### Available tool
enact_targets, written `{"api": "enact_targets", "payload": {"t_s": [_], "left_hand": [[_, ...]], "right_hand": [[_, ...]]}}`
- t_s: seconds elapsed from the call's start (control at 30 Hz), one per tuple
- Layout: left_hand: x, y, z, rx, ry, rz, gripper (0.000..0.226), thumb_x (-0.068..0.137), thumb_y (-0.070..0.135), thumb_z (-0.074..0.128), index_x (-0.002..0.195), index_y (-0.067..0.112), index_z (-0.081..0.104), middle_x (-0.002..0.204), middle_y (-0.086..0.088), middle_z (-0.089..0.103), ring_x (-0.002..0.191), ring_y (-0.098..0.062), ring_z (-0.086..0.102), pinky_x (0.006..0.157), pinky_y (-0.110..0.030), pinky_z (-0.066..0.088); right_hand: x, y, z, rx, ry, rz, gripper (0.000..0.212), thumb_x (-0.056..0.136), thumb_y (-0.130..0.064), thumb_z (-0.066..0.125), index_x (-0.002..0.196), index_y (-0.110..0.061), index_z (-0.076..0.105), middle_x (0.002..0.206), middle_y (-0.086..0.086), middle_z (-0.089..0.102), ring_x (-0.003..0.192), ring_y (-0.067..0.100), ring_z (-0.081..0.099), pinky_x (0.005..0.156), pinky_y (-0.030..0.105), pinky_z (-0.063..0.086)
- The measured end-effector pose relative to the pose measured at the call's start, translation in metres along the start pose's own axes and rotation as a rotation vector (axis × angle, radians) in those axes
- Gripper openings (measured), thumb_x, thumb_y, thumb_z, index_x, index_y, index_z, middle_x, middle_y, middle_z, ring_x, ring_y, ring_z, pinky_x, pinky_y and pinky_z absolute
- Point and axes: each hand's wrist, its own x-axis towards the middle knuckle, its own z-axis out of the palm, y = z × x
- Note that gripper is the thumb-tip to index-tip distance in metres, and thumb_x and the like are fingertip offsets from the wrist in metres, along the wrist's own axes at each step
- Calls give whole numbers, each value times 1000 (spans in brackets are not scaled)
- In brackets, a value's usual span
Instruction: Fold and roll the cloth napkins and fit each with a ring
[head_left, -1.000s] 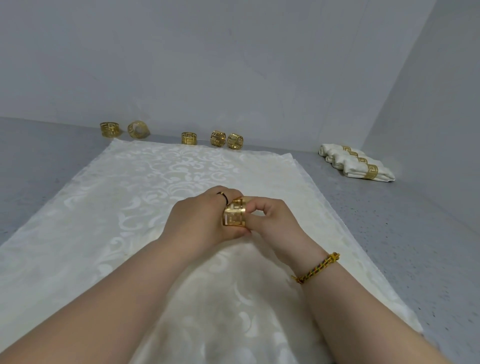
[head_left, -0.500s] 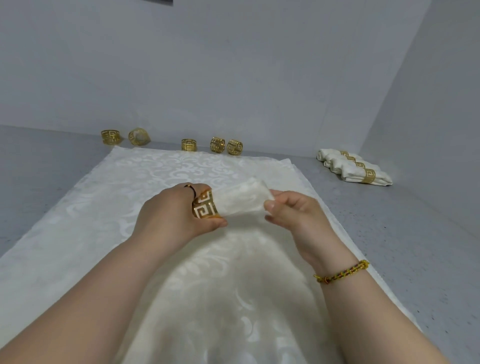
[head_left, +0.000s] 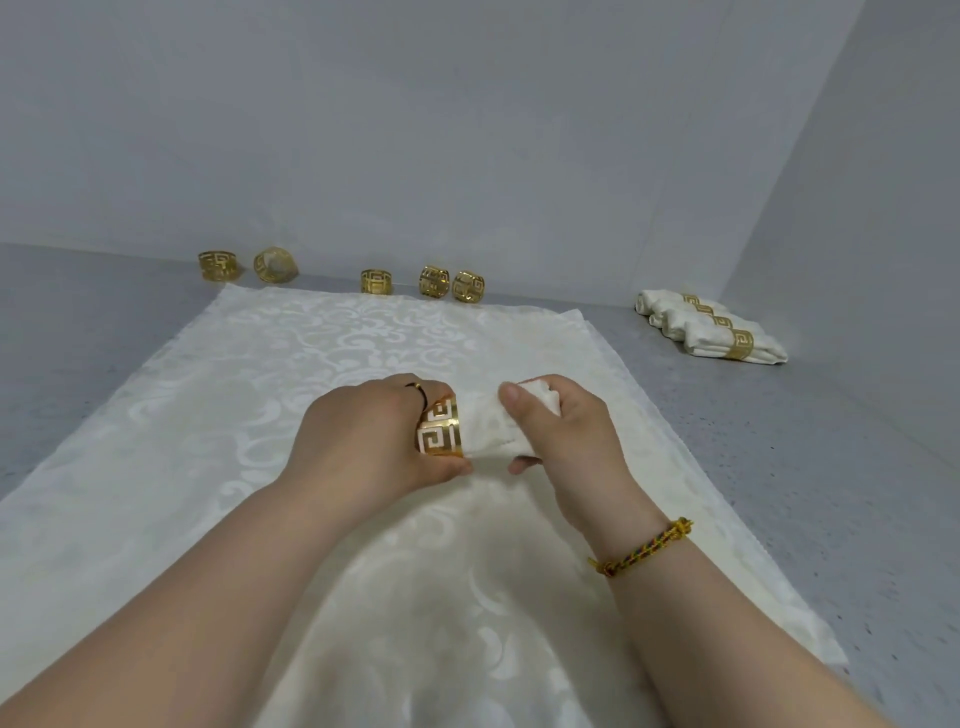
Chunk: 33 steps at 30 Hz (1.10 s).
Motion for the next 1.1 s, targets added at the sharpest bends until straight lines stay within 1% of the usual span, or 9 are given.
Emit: {"api": "enact_targets", "payload": {"t_s": [0.17, 0.33, 0.53, 0.63, 0.7, 0.77, 0.83, 0.9, 1.1], "left_hand": [[2, 0, 6, 68, 35, 60, 50, 74, 58, 58, 118, 35, 51, 110, 11, 58, 100, -14, 56, 57, -13, 25], [2, -1, 6, -8, -42, 22, 88, 64, 76, 55, 138, 37, 30, 139, 16, 39, 124, -9, 41, 91, -23, 34], [2, -33, 0, -857, -63, -364, 85, 57, 66, 51, 135, 33, 35, 132, 7, 45, 119, -10, 45, 89, -22, 36], [3, -36, -1, -1272, -159, -363, 84, 34, 62, 78, 108, 29, 56, 101, 8, 64, 90, -6, 66, 63, -19, 54], [4, -37, 4, -1331, -101, -373, 50, 52, 41, 83, 92, 21, 60, 86, 1, 65, 64, -4, 67, 48, -17, 51], [5, -33, 6, -1270, -10, -402, 10, 79, 15, 68, 84, 17, 59, 78, -3, 62, 53, -2, 63, 43, -15, 49], [5, -30, 8, -1218, 36, -383, 11, 83, 6, 61, 80, 16, 60, 67, 3, 65, 51, -2, 62, 42, -15, 48], [4, -26, 8, -1183, 43, -349, 12, 83, 6, 61, 78, 17, 61, 57, 9, 66, 52, -2, 63, 42, -15, 48], [6, -24, 6, -1164, 48, -322, 10, 87, 12, 55, 81, 14, 63, 57, 8, 67, 52, -3, 63, 44, -15, 50]], "right_hand": [[-1, 1, 1, 182, -20, 130, 18, 88, -18, 56, 72, -10, 54, 68, 4, 55, 47, 5, 54, 39, 18, 44], [-1, 1, 2, 234, -41, 186, 16, 89, -17, 55, 75, -10, 54, 68, 4, 56, 47, 7, 56, 41, 19, 46], [4, -3, -12, 418, -17, 134, 12, 90, -14, 50, 81, -10, 54, 74, 5, 57, 51, 6, 59, 42, 19, 47], [2, -3, -11, 438, -70, 164, 12, 91, -14, 49, 81, -10, 54, 75, 4, 57, 54, 6, 60, 46, 20, 50], [3, -1, -11, 235, -28, 99, 3, 88, -18, 54, 87, -15, 54, 81, -3, 55, 67, 7, 58, 60, 20, 49], [2, 0, -13, -149, 43, -87, 26, 82, -27, 64, 103, -24, 49, 100, -15, 48, 94, 5, 46, 83, 19, 39], [-2, -2, -12, -544, -2, -306, 62, 68, -46, 67, 123, -30, 41, 118, -23, 37, 113, -5, 26, 104, 22, 18], [-5, -3, -5, -858, -120, -439, 81, 62, -53, 65, 134, -27, 37, 130, -17, 40, 126, 2, 21, 111, 29, -2], [-4, 0, 1, -1003, -135, -504, 55, 79, -37, 64, 129, -27, 44, 123, -9, 55, 123, 10, 38, 109, 29, -10]]}}
